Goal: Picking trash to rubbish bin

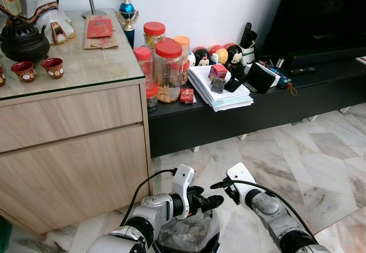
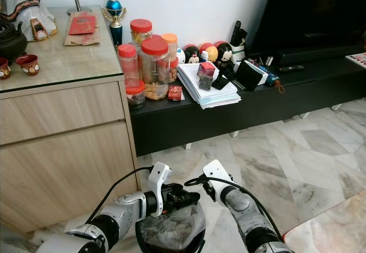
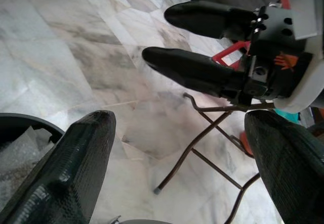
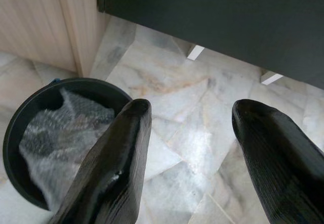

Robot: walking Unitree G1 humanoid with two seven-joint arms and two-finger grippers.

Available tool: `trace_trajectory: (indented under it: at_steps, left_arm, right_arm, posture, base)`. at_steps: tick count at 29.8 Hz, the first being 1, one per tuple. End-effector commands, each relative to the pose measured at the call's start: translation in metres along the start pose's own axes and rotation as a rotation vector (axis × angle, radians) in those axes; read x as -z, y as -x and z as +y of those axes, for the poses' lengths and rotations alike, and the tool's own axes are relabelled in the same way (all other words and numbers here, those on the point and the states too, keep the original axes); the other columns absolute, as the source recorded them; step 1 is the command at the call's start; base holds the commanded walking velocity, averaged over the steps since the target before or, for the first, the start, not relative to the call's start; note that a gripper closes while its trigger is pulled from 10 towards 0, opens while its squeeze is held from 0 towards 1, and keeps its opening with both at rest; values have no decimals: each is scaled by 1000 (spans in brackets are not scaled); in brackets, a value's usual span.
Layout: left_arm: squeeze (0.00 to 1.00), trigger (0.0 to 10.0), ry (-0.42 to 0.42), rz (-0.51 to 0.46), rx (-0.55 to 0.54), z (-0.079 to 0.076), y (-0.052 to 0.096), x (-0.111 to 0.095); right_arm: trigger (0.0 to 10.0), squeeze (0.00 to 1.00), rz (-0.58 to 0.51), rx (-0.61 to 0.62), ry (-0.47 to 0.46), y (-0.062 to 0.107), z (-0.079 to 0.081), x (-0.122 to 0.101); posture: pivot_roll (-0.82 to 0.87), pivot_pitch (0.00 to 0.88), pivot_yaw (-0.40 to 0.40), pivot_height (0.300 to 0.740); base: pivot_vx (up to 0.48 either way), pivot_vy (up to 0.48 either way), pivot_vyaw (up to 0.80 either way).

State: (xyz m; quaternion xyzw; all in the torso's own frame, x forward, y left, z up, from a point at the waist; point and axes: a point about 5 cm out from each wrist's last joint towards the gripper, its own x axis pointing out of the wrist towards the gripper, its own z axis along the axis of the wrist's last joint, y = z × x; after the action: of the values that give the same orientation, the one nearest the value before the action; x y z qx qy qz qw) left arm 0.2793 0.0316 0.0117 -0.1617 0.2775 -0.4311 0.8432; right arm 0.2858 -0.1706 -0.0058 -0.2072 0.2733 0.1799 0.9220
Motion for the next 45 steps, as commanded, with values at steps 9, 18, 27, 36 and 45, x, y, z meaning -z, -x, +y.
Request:
trace_trajectory:
  at_steps: [9, 18, 27, 36, 45]
  left_arm:
    - [0, 10000, -108, -140, -329, 18, 6, -19]
    - [0, 10000, -327, -386, -818, 58, 59, -44]
    - [0, 10000, -546, -607, -986, 57, 90, -76]
    - [0, 10000, -594, -720, -1061, 51, 98, -93]
    - [0, 10000, -609, -735, -1032, 44, 91, -96]
  right_arm:
    - [10000, 0, -329, 62, -222, 2, -15, -45]
    - [10000, 0, -554, 112, -354, 7, -19, -74]
    - [10000, 0, -666, 152, -404, 12, -32, -89]
    - [10000, 0, -759, 169, -459, 16, -40, -106]
    - [10000, 0, -788, 159, -466, 16, -39, -113]
  posture:
    - [127, 20, -111, 740]
    - [151, 18, -109, 740]
    - [178, 0, -117, 740]
    - [181, 0, -116, 740]
    - [181, 0, -110, 740]
  base:
    - [0, 0, 0]
    - [0, 0, 0]
    - [0, 0, 0]
    - [0, 0, 0]
    - [0, 0, 0]
